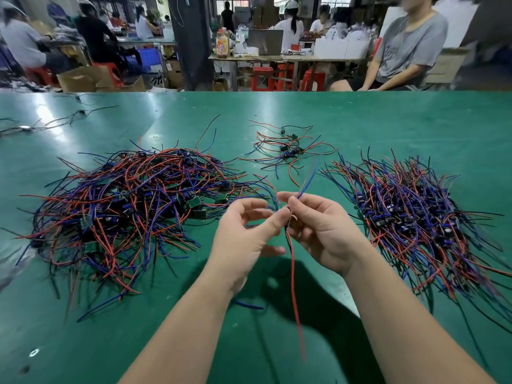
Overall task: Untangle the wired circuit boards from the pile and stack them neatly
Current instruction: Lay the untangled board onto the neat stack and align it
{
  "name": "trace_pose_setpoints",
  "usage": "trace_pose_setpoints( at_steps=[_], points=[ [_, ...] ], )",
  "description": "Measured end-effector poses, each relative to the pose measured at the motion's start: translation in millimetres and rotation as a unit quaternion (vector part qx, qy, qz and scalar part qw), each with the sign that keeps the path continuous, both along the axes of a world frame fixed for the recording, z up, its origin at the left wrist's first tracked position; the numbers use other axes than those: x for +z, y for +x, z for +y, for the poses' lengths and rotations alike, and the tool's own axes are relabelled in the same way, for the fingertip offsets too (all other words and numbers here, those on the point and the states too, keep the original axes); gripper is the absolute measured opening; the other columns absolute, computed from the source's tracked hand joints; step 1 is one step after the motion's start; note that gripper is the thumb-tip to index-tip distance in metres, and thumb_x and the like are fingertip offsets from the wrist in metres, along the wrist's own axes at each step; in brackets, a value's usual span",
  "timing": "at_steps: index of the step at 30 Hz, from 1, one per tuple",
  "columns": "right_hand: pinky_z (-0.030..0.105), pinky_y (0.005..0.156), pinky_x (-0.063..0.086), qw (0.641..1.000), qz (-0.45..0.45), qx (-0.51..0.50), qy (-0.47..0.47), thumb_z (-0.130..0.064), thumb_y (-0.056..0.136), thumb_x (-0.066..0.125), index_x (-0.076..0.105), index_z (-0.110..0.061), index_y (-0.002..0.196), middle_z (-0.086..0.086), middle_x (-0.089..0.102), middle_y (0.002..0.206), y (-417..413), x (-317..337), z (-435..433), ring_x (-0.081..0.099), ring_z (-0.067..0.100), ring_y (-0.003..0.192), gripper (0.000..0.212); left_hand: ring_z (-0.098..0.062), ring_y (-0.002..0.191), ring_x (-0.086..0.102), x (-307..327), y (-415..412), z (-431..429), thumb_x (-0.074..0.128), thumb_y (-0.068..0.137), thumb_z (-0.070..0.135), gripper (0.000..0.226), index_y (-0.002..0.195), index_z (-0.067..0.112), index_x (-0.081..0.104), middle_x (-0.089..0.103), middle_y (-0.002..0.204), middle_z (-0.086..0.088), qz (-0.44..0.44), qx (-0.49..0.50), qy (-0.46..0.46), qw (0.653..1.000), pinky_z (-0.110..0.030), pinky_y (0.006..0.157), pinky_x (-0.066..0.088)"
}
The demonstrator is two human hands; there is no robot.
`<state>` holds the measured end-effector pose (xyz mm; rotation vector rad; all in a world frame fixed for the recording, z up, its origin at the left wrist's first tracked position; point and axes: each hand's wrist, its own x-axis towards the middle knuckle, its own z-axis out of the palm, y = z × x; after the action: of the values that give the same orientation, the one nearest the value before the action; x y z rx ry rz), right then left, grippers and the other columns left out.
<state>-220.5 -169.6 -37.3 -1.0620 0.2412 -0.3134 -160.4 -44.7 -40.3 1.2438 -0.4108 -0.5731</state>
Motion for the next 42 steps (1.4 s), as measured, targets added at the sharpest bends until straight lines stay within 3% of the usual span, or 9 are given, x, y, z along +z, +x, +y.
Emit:
trace_pose_setpoints(
  at_steps=[5, 10, 15, 20, 23, 26, 32, 38, 42],
  points=[
    [0.015, 0.05, 0.042, 0.998, -0.04, 0.009, -0.037, -0.014, 0.074, 0.062, 0.073, -0.01, 0.094, 0.002, 0.067, 0.071, -3.4, -1.6, -7.4, 0.054, 0.007, 0.053, 0.023, -0.011, 0.057, 0.066, 3.7, -0.7, 3.1, 0.06, 0.064, 0.057, 0.046, 0.072, 0.015, 0.077, 0.071, 0.073, -0.001, 0.099, -0.157, 0.079, 0.98, -0.024, 0.049, 0.055],
    [0.022, 0.059, 0.036, 0.995, -0.038, 0.017, -0.091, -0.017, 0.073, 0.061, 0.069, -0.013, 0.103, -0.002, 0.066, 0.074, -5.3, -1.3, -8.6, 0.054, 0.009, 0.062, 0.03, -0.005, 0.048, 0.058, 2.2, 2.5, 4.6, 0.069, 0.062, 0.043, 0.026, 0.064, 0.018, 0.076, 0.07, 0.071, 0.0, 0.135, -0.168, 0.04, 0.976, -0.018, 0.046, 0.051],
    [0.013, 0.055, 0.041, 0.998, -0.041, 0.006, -0.048, -0.012, 0.067, 0.067, 0.064, -0.014, 0.108, 0.004, 0.072, 0.074, -4.5, 2.7, -9.2, 0.06, 0.006, 0.061, 0.042, 0.002, 0.033, 0.029, 4.2, 1.0, 4.3, 0.073, 0.061, 0.035, 0.02, 0.057, 0.016, 0.069, 0.066, 0.062, 0.002, 0.117, -0.15, 0.011, 0.982, -0.01, 0.032, 0.025],
    [0.013, 0.053, 0.044, 0.996, 0.058, -0.01, -0.073, -0.016, 0.05, 0.078, 0.069, -0.009, 0.085, 0.007, 0.073, 0.072, -4.1, 1.3, -9.2, 0.064, 0.007, 0.06, 0.037, -0.007, 0.044, 0.038, -1.8, 1.4, 2.1, 0.076, 0.076, 0.021, 0.021, 0.059, 0.013, 0.067, 0.063, 0.058, -0.002, -0.078, -0.024, 0.102, 0.991, -0.016, 0.043, 0.031],
    [0.013, 0.05, 0.045, 0.992, 0.093, -0.038, -0.08, -0.002, 0.069, 0.072, 0.067, -0.006, 0.082, 0.008, 0.072, 0.069, -1.9, -2.3, -10.7, 0.065, 0.01, 0.056, 0.014, -0.014, 0.051, 0.043, -5.4, -0.5, -0.1, 0.078, 0.075, 0.019, 0.023, 0.057, 0.012, 0.066, 0.062, 0.059, -0.009, -0.099, -0.009, 0.131, 0.986, -0.025, 0.052, 0.033],
    [0.014, 0.046, 0.046, 0.988, 0.099, -0.108, -0.048, 0.005, 0.083, 0.061, 0.064, -0.004, 0.078, 0.009, 0.07, 0.063, -0.5, -3.2, -19.8, 0.064, 0.011, 0.051, 0.011, -0.017, 0.055, 0.047, -8.0, -2.3, -2.1, 0.08, 0.074, 0.019, 0.022, 0.058, 0.012, 0.066, 0.063, 0.061, -0.011, -0.107, -0.03, 0.164, 0.98, -0.027, 0.056, 0.039],
    [0.014, 0.045, 0.046, 0.966, 0.054, -0.25, 0.042, 0.002, 0.085, 0.063, 0.061, -0.005, 0.08, 0.01, 0.07, 0.062, -12.2, -0.6, -60.9, 0.066, 0.012, 0.051, 0.009, -0.008, 0.046, 0.051, -8.8, -8.7, -0.9, 0.078, 0.076, 0.02, 0.021, 0.06, 0.013, 0.067, 0.066, 0.057, 0.0, -0.105, -0.149, 0.202, 0.962, -0.015, 0.046, 0.042],
    [0.014, 0.051, 0.049, 0.963, 0.021, -0.262, 0.062, 0.006, 0.082, 0.064, 0.062, -0.006, 0.077, 0.007, 0.07, 0.062, -17.0, -2.5, -67.6, 0.067, 0.011, 0.056, 0.013, -0.004, 0.048, 0.053, -7.6, -6.8, 1.5, 0.077, 0.077, 0.023, 0.024, 0.056, 0.018, 0.066, 0.068, 0.061, 0.002, -0.104, -0.176, 0.222, 0.953, -0.013, 0.046, 0.042],
    [0.013, 0.047, 0.047, 0.954, 0.023, -0.283, 0.093, -0.002, 0.082, 0.068, 0.064, -0.007, 0.078, 0.004, 0.069, 0.06, -18.5, -1.5, -68.6, 0.067, 0.008, 0.055, 0.007, -0.004, 0.047, 0.054, -4.6, -2.9, 5.2, 0.076, 0.077, 0.021, 0.02, 0.059, 0.016, 0.068, 0.068, 0.062, 0.0, -0.075, -0.197, 0.206, 0.956, -0.013, 0.045, 0.041]
  ],
)
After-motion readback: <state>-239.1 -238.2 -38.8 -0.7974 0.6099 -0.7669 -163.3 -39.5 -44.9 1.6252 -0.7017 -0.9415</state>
